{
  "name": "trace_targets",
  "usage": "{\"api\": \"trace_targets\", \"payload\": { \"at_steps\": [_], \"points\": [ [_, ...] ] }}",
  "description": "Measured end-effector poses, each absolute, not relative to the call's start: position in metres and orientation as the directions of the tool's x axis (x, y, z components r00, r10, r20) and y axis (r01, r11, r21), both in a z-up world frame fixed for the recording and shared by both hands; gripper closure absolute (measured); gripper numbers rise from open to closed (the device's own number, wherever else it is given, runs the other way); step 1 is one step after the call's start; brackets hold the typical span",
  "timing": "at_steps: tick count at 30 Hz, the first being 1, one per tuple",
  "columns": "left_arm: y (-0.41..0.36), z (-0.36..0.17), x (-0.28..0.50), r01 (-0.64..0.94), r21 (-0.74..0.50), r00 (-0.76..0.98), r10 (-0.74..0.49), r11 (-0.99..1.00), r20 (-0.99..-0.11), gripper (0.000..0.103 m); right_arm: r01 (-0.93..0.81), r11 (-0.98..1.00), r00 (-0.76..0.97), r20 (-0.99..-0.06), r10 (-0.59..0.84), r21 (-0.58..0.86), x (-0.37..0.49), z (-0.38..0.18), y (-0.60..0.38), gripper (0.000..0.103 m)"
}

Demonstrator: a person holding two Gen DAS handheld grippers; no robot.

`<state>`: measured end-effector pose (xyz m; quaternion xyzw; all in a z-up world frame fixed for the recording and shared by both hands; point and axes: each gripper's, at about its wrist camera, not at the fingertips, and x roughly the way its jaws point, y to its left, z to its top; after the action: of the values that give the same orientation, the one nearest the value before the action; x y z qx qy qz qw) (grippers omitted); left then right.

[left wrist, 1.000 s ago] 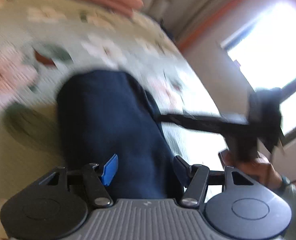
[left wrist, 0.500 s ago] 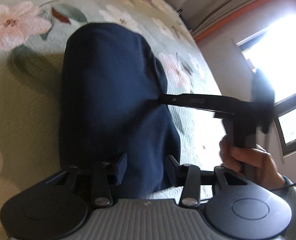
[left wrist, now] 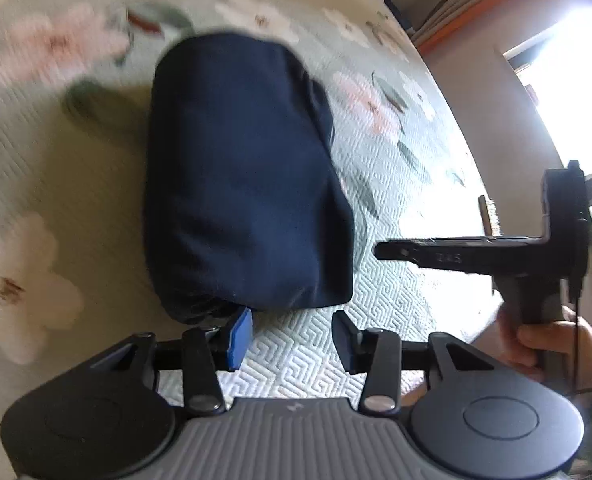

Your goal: Fold large clothes

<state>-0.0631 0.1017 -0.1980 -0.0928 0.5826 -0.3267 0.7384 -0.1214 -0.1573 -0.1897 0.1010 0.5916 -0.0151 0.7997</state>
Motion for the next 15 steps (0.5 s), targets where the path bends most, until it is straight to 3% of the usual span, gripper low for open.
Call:
{"api": "trace_targets", "payload": {
  "at_steps": [1, 3, 7, 9, 13, 15],
  "points": [
    [0.103, -0.185, -0.065, 0.386, -0.492, 0.134, -0.575, 0.780, -0.807, 0.056, 0.132, 0.982, 0.312, -0.946, 0.087, 0.134, -0.125, -0.177, -0.154, 0.086],
    [0.101, -0.156, -0.069, 0.409, -0.429, 0.199, -0.538, 0.805, -0.819, 0.056, 0.115, 0.988, 0.342, -0.938, 0.063, 0.108, -0.130, -0.152, -0.144, 0.062],
    [0.094, -0.096, -0.073, 0.458, -0.308, 0.333, -0.482, 0.834, -0.810, 0.052, 0.106, 0.987, 0.416, -0.907, 0.070, 0.124, -0.139, -0.102, -0.129, 0.054],
    [0.090, -0.068, -0.076, 0.466, -0.250, 0.399, -0.454, 0.849, -0.796, 0.047, 0.119, 0.987, 0.432, -0.901, 0.048, 0.110, -0.139, -0.079, -0.122, 0.030],
    [0.080, -0.017, -0.086, 0.435, -0.190, 0.498, -0.411, 0.880, -0.763, 0.040, 0.138, 0.983, 0.486, -0.873, 0.042, 0.124, -0.139, -0.035, -0.120, 0.026],
    [0.078, 0.001, -0.088, 0.424, -0.205, 0.502, -0.418, 0.882, -0.757, 0.040, 0.157, 0.982, 0.509, -0.861, 0.009, 0.103, -0.140, -0.014, -0.120, 0.020]
  ]
}}
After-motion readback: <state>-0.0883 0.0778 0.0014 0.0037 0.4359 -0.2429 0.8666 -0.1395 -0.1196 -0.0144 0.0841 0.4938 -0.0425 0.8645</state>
